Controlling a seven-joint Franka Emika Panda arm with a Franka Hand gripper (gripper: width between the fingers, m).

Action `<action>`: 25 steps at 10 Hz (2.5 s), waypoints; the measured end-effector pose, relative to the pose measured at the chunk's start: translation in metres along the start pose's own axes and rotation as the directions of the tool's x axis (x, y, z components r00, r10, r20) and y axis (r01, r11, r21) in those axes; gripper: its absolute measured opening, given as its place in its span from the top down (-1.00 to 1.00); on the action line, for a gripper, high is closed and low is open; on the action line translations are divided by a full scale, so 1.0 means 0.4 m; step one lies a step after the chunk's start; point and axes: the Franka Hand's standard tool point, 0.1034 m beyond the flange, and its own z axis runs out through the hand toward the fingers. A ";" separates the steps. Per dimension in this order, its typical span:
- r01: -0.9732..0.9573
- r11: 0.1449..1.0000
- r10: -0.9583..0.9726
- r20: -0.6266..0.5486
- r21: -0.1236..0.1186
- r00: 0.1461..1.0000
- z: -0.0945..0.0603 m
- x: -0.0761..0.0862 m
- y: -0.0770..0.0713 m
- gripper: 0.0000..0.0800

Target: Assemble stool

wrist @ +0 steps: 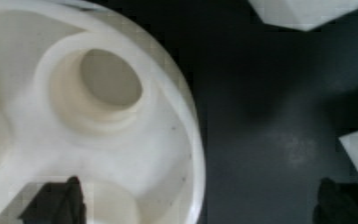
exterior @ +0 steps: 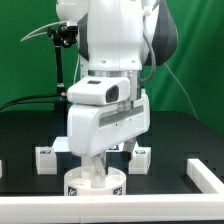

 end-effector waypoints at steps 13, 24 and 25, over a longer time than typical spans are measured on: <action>0.000 1.000 0.000 -0.008 -0.001 1.000 0.039 -0.002 -0.008 0.93; 0.077 0.997 -0.076 -0.016 0.021 0.997 0.017 0.112 -0.053 0.94; 0.130 0.991 -0.130 -0.018 0.012 0.991 0.011 0.143 -0.064 0.94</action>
Offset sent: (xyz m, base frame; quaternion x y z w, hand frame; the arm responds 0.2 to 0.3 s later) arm 0.0021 0.0012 -0.0139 -0.0054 0.0173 -0.0028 0.9998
